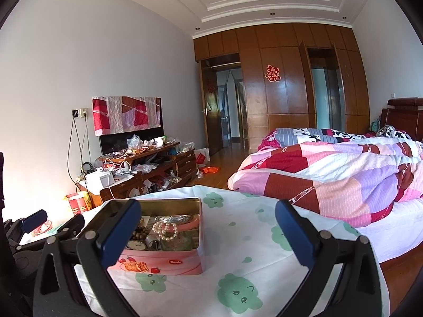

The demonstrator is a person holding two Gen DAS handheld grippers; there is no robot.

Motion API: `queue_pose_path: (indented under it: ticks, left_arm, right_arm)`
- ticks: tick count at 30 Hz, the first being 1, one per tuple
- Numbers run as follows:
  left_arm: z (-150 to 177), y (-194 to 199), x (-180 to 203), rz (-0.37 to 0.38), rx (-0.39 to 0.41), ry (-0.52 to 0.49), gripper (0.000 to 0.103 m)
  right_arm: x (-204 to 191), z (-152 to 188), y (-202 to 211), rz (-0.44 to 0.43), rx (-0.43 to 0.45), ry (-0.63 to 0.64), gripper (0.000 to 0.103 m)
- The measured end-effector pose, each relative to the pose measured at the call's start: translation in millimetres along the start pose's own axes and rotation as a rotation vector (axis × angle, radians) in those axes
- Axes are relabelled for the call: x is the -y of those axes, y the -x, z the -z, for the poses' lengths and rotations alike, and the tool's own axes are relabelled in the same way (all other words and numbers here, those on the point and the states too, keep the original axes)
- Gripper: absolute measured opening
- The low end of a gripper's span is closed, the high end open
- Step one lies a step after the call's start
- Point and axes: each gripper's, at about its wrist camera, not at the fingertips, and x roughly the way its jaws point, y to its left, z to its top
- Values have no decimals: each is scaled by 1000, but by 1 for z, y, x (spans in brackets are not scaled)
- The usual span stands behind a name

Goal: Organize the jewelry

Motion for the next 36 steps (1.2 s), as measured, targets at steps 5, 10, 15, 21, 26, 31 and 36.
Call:
queue_pose_path:
  ticks: [5,10,15,21,26,31,36]
  left_arm:
    - [0,0,0,0,-1,1,75]
    - [0,0,0,0,-1,3,75]
    - [0,0,0,0,0,1,75]
    - [1,0,1,0,-1,2,75]
    - [1,0,1,0,-1,1,75]
    - [-1,1,1,1,-4,1,75]
    - [-2,0,2,-1,-6,0,75]
  right_arm:
    - [0,0,1,4,2,-1,103]
    - [2,0,2,3,2,-1,103]
    - [2,-1,2,4,1,-1,103]
    - [2,-1,2,5,3,-2,103]
    - [2,0,2,4,2,-2,103]
    - [2,-1,2,4,3,-1,103]
    - [2,-1,1,4,1,-2,103]
